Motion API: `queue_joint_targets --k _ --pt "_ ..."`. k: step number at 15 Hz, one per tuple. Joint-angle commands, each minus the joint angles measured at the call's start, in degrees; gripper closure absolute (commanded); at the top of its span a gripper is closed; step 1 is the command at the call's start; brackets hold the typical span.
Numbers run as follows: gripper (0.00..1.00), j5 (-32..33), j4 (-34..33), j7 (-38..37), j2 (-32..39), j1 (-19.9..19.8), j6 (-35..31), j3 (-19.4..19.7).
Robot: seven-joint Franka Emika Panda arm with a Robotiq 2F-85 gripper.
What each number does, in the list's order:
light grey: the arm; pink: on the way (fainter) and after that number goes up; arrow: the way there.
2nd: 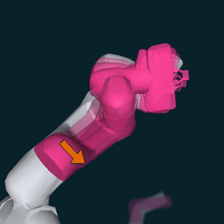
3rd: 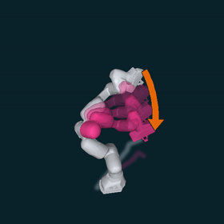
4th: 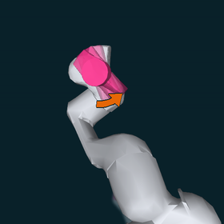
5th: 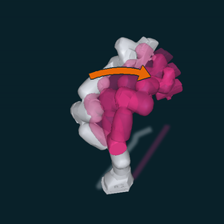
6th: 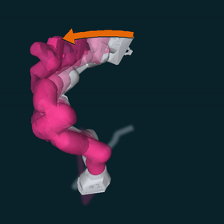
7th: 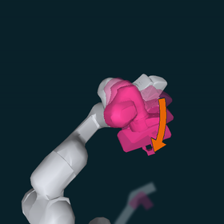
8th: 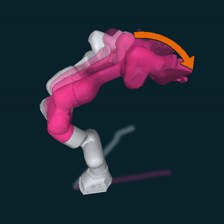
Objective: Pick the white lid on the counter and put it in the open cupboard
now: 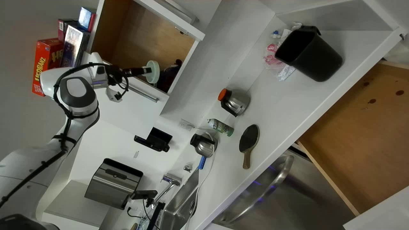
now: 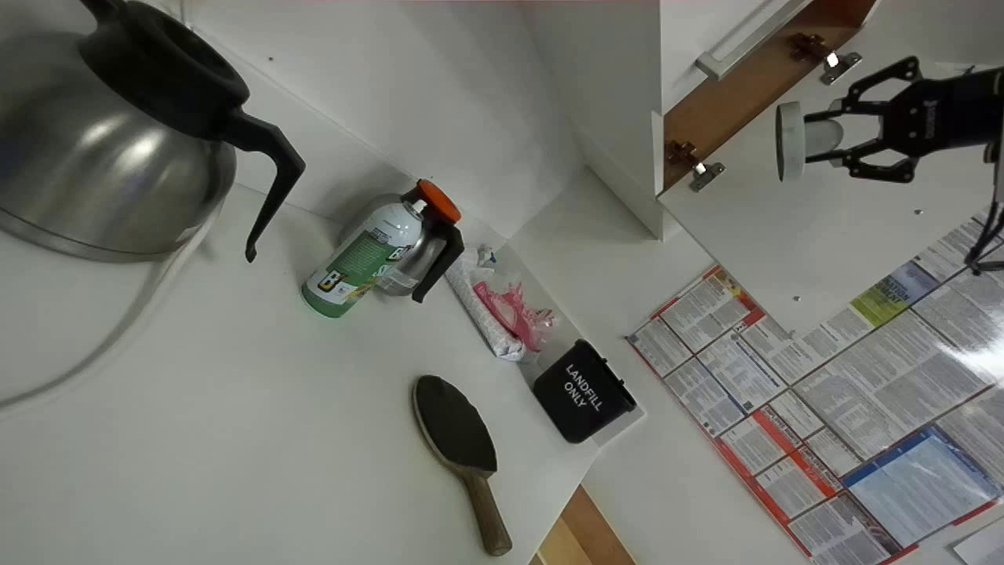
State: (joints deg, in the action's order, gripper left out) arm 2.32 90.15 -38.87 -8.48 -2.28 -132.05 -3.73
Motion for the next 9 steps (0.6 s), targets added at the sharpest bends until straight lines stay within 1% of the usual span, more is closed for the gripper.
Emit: queue_joint_targets --k 1,6,7,9 --pt "0.76 1.9 -7.6 -0.1 6.2 1.3 -0.1 -1.1" --pt "0.76 6.6 -12.9 -1.2 12.3 4.4 -1.3 -1.4" --pt "0.76 7.5 -13.5 -1.4 13.1 4.2 -1.3 -2.0" --pt "0.76 9.2 -15.1 -1.9 15.0 5.0 -1.2 -2.1"
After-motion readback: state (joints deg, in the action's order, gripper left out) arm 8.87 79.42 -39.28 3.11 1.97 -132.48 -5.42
